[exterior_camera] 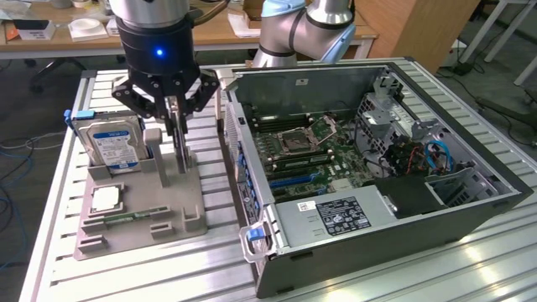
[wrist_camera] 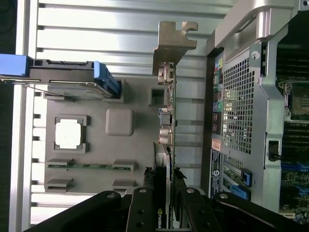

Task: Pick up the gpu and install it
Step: 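Pick up the gpu and move the gpu toward the slot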

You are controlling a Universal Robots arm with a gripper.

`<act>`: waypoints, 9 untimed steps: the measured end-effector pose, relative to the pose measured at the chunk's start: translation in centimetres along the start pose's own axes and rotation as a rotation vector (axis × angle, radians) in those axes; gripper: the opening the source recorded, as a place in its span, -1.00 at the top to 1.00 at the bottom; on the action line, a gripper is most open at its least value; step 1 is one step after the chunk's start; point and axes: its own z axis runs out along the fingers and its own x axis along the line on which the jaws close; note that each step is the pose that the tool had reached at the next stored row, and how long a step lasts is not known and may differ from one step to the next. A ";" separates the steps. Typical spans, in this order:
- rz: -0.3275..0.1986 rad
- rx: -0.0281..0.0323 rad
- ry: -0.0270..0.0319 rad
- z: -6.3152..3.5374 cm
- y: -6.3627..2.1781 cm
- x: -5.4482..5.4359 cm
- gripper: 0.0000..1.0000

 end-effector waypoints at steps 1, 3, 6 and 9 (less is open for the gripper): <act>0.000 -0.0001 0.0000 -0.03 0.00 0.0 0.48; 0.000 0.0000 0.0000 -0.11 0.01 0.0 0.48; -0.001 0.0000 0.0001 -0.23 0.01 0.0 0.48; -0.002 -0.0001 0.0001 -0.34 0.02 0.0 0.48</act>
